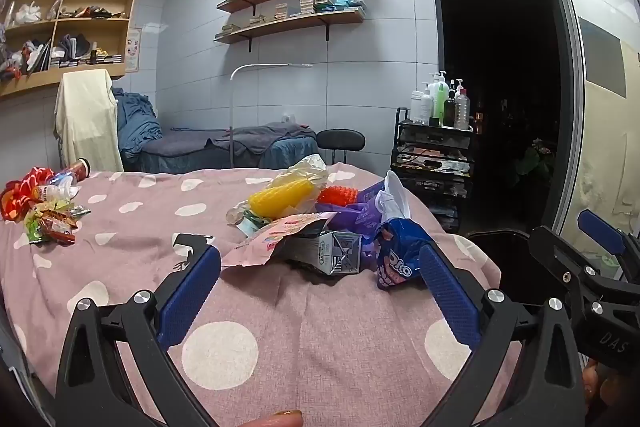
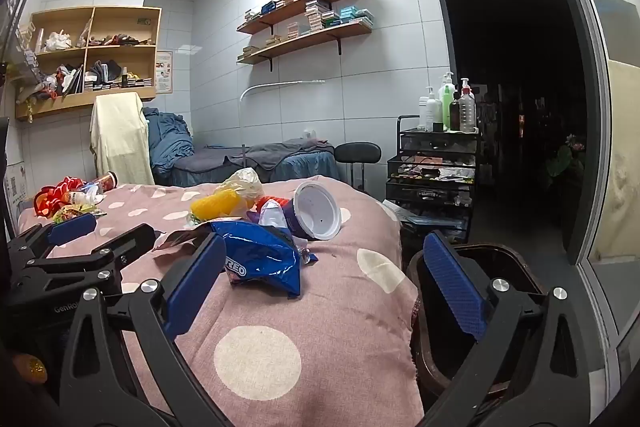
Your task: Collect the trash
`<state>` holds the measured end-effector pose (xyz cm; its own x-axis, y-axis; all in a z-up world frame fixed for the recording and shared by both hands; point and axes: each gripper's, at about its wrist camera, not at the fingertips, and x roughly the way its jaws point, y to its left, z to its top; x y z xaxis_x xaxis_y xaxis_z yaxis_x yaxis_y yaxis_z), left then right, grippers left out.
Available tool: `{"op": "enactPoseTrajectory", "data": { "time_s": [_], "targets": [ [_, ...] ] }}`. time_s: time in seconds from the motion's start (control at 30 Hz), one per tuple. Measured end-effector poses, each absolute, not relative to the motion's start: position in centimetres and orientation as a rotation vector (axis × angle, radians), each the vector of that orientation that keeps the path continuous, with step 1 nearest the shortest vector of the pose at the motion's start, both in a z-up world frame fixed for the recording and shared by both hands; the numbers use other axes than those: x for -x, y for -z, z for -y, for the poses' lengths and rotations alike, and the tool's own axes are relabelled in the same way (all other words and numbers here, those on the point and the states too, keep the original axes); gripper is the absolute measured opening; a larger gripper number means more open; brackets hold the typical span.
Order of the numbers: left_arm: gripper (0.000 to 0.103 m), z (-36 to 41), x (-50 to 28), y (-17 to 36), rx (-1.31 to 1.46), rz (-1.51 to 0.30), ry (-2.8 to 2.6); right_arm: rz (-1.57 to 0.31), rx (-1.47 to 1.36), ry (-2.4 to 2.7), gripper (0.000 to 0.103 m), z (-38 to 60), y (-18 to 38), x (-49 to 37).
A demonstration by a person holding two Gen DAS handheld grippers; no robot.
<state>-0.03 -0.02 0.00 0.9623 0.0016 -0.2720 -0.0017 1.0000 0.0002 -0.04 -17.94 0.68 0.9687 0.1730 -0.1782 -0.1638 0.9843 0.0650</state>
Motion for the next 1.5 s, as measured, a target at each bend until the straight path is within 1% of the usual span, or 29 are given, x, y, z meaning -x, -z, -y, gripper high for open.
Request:
{"op": "enactPoseTrajectory", "data": {
  "time_s": [0.7,1.5],
  "targets": [
    [0.098,0.15,-0.69,-0.02,0.0,-0.288,-0.001,-0.19,-0.05,-0.166,0.098,17.38,0.04,0.0],
    [0.098,-0.04,-0.31,0.29,0.002,-0.287,-0.005,-0.196,-0.053,-0.171,0.098,17.72,-0.43,0.04]
  ]
}}
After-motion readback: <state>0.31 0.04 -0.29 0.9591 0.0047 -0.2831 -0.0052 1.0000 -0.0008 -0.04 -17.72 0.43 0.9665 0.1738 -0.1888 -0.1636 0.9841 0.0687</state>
